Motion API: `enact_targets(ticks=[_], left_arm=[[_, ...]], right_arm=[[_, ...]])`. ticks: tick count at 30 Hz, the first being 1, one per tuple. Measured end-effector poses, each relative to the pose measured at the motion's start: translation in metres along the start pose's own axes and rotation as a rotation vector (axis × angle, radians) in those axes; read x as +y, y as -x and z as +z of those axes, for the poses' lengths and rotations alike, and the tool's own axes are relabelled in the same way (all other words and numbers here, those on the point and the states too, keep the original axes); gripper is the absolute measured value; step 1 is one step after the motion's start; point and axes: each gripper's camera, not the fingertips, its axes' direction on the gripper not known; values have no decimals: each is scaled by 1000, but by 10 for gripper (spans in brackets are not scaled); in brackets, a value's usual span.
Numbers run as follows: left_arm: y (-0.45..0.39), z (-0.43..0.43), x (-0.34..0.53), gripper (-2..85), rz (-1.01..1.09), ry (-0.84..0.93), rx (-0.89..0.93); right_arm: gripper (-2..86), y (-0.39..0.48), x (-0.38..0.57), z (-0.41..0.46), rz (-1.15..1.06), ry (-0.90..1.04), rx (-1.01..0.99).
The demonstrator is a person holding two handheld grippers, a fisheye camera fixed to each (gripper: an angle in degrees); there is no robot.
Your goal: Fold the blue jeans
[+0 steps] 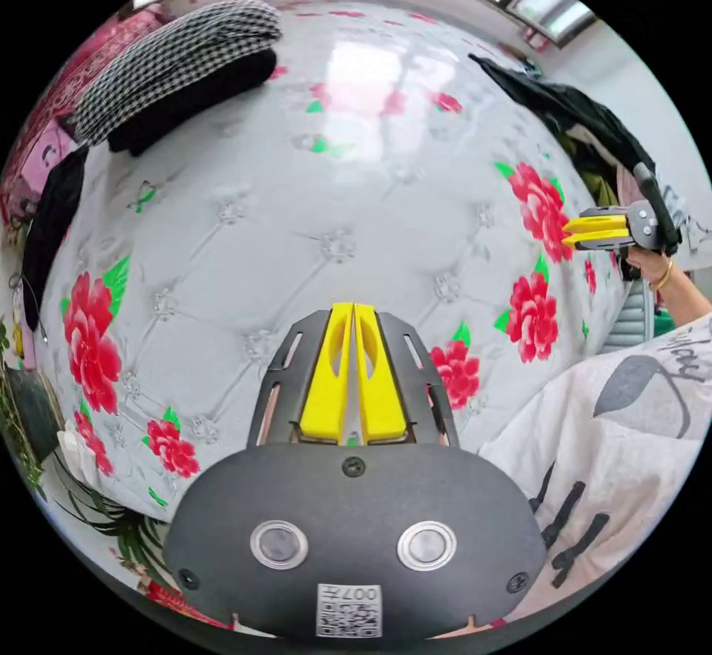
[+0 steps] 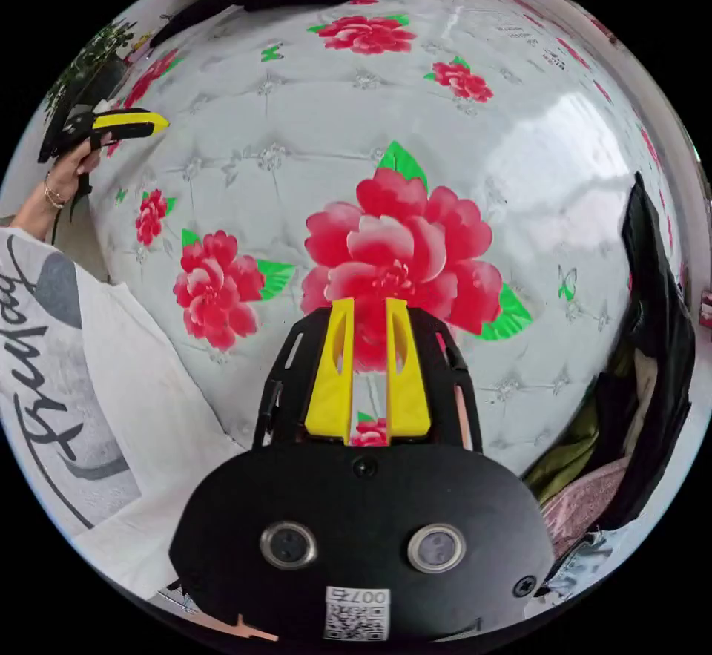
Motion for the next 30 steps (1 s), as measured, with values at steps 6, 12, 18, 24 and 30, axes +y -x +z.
enact_targets(ticks=[6, 12, 18, 24, 30], left_arm=[[-150, 37, -13, -10, 234, 69, -190], [-203, 55, -14, -10, 320, 65, -381], [-201, 53, -28, -10, 135, 79, -338], [-201, 44, -33, -10, 56, 84, -386], [-181, 18, -12, -10, -98, 90, -178]], right_arm=[[37, 63, 41, 29, 110, -164, 13], [74, 52, 44, 34, 324, -293, -168], [89, -27, 153, -59, 761, -634, 253], [94, -112, 294, -168, 1141, -773, 717], [83, -193, 350, -179, 1308, -576, 711]])
